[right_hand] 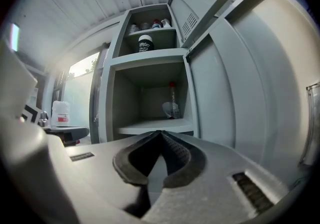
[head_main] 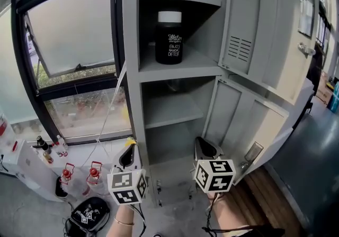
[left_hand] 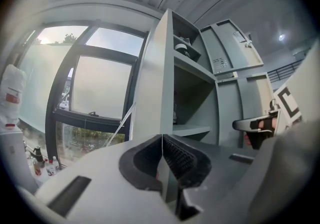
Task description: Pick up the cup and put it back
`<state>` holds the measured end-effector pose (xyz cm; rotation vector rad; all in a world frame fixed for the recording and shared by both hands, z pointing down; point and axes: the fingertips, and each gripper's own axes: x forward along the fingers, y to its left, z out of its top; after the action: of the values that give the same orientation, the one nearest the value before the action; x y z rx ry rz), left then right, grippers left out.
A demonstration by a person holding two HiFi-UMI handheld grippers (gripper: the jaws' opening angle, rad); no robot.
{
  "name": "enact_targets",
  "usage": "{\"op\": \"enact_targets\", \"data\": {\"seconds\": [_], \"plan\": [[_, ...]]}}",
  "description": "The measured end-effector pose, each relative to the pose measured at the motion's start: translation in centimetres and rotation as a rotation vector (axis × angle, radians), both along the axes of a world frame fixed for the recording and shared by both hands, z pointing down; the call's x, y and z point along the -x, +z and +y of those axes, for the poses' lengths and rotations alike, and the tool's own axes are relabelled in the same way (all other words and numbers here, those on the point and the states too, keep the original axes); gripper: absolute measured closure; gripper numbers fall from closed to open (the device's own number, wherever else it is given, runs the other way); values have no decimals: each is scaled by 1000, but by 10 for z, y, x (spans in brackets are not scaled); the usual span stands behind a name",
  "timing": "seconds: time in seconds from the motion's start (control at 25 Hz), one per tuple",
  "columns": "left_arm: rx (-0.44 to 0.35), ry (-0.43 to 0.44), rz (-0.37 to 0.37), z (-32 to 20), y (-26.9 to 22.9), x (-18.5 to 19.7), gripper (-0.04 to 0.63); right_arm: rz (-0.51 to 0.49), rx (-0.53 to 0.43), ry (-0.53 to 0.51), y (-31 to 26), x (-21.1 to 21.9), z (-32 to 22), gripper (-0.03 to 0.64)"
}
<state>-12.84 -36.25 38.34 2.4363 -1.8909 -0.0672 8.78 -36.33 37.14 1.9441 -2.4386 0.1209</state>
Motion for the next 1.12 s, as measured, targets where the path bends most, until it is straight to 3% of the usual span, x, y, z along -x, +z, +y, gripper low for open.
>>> {"op": "enact_targets", "data": {"seconds": [0.32,0.36,0.44,0.68,0.84,1.12], "plan": [[-4,-50,-6,2,-2,9,586,-7,-9,-50,-8,8,-3,621],[-4,-57,-5,2,-2,11,586,-8,-8,-63,-11,10,-3,612],[-6,-68,-4,3,-3,16,586,-18,-17,-94,-19,15,-2,515],[-14,-97,8,5,-4,30,586,-7,-87,-146,-66,28,-2,507],[-13,-115,10,7,-4,38,586,2,-141,-180,-105,37,-4,443],[-10,-134,14,10,-2,48,586,-21,-169,-182,-130,39,0,251]]}}
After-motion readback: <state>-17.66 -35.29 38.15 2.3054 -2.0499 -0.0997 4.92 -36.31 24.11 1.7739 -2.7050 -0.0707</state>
